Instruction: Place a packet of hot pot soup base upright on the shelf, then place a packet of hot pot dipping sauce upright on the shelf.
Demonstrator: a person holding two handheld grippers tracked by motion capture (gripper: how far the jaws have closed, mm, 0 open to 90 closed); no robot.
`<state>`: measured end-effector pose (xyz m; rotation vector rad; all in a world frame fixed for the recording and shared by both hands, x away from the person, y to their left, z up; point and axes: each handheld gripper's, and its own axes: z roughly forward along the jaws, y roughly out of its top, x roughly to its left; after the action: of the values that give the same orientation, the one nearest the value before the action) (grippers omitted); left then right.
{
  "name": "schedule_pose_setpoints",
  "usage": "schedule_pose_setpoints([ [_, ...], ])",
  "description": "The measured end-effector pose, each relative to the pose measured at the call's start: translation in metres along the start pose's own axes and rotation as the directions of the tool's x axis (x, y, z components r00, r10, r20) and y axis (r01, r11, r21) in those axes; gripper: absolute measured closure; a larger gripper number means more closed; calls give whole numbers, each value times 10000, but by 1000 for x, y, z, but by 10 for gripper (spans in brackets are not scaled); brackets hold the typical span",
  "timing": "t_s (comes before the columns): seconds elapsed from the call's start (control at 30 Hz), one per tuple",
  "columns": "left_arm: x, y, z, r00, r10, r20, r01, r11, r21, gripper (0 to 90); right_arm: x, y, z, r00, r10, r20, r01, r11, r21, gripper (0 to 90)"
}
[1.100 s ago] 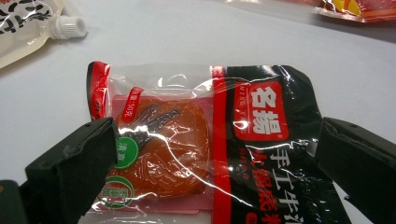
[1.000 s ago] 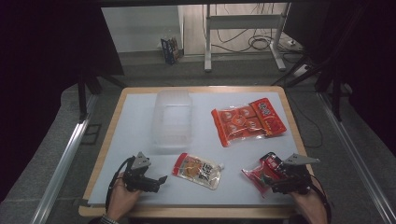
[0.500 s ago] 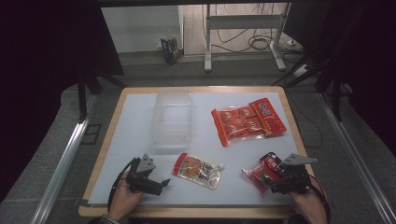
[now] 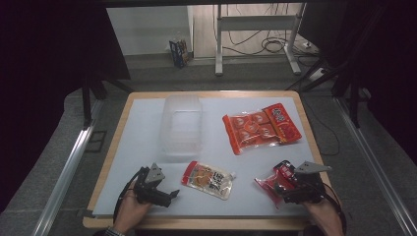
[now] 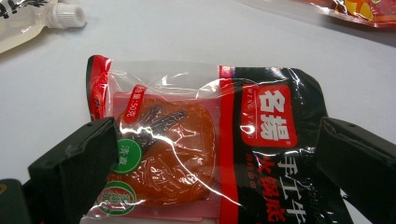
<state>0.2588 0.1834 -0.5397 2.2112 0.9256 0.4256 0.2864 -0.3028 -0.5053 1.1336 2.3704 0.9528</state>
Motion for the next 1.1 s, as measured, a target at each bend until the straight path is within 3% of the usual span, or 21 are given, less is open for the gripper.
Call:
schedule_pose_setpoints([
  [0.63, -1, -1, 1, 10000, 64, 7, -64, 9999, 103, 0, -5, 4, 0, 9999, -5, -159, 1, 9997, -262, 0],
  [0.93, -2, 0, 2, 9999, 121, -35, -121, 9998, 146, 0, -13, 10, 2, 9999, -125, 115, 128, 9995, -285, 0],
  [1.1, -2, 0, 2, 9999, 94, -37, -93, 9998, 161, 0, -19, 16, 7, 9999, -118, 26, 118, 9997, -222, 0],
])
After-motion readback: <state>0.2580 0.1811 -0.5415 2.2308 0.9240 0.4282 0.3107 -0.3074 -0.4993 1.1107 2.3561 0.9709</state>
